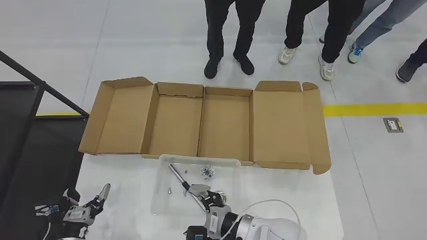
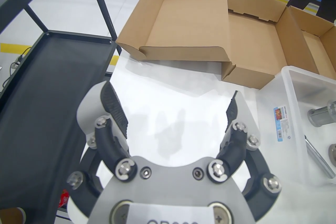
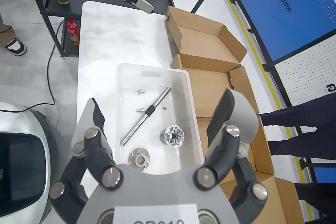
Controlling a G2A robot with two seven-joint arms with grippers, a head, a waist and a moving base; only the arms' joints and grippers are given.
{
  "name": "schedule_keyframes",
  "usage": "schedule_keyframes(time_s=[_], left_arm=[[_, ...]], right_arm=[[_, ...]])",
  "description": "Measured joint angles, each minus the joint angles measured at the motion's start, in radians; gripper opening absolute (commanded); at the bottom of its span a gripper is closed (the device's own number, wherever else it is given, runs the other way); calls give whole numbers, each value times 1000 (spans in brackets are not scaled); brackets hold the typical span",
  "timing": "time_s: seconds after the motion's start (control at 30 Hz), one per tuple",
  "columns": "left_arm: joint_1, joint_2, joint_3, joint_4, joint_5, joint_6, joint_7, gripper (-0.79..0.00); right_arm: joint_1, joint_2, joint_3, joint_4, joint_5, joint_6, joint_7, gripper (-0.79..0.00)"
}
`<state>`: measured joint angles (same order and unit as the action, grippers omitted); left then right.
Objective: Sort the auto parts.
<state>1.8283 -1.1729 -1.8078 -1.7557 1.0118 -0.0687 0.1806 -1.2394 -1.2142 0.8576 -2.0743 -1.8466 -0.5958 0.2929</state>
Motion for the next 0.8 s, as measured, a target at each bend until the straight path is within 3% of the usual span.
schedule_keyframes(time_s=[0.07,0.37,0.5,0.67,0.8], left_arm=[[0,0,0,0,0,0,0,0],[-9,-5,-7,-5,-34,13,-15,0],[-11,-8,-9,-5,-41,21,-24,0],[-17,-12,-1,-6,-36,28,-30,0],[-18,-14,1,-8,-34,33,-32,0]], right_arm=[[-2,-1,0,-1,-4,12,-1,0],[0,-44,-75,103,36,286,99,0],[-1,-68,-116,142,26,426,196,0],[11,-105,-151,214,63,612,234,0],[20,-111,-155,232,79,632,233,0]])
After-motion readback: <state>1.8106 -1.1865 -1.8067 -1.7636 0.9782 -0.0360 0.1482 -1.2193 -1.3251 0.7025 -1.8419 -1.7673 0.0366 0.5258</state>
